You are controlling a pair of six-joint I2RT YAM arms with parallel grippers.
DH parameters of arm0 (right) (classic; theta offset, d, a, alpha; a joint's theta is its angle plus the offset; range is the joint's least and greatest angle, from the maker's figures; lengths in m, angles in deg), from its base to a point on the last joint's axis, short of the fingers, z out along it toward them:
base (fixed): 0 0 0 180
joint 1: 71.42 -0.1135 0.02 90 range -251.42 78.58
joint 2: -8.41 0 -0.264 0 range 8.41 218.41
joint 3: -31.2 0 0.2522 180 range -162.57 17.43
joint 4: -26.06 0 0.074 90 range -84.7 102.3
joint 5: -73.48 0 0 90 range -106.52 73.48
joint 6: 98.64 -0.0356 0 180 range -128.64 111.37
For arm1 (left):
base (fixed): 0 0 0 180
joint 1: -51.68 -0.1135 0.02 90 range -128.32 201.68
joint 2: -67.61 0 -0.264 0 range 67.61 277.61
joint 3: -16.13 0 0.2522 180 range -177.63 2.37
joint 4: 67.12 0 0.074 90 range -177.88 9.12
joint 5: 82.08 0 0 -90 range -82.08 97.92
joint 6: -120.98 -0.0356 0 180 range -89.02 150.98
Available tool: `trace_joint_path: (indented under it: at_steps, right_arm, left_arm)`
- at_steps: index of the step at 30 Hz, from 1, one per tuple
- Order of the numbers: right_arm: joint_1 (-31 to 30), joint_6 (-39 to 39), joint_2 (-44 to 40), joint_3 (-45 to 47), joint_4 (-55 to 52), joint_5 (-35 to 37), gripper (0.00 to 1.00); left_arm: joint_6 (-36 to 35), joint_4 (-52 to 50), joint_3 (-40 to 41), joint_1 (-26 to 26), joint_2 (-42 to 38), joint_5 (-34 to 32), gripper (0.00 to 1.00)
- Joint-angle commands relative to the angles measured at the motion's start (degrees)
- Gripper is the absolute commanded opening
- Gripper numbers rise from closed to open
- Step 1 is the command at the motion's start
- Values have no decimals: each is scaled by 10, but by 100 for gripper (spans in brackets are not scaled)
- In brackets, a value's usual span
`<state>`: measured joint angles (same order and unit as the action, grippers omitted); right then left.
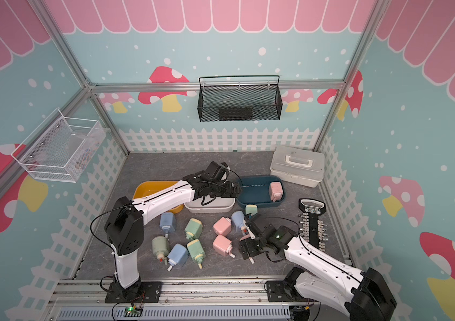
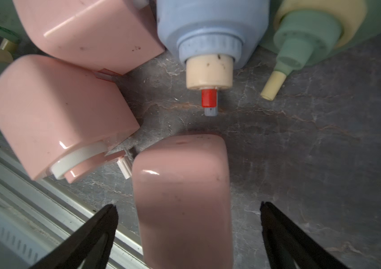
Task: Place the pencil sharpeners by color into the storage box
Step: Pick up the pencil sharpener from the center of the board.
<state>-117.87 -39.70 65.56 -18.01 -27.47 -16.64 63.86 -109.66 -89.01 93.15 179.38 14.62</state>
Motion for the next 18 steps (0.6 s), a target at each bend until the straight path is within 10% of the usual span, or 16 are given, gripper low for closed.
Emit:
trace_joint_path:
  at_steps: [1,18]
  right_arm:
    - [-37,13,5,-24,-11,108,96]
    - [-62,41,64,-27,19,95,79]
  left_arm:
    - [8,9,5,-6,-1,2,99]
    - [14,10,12,-12,0,8,99]
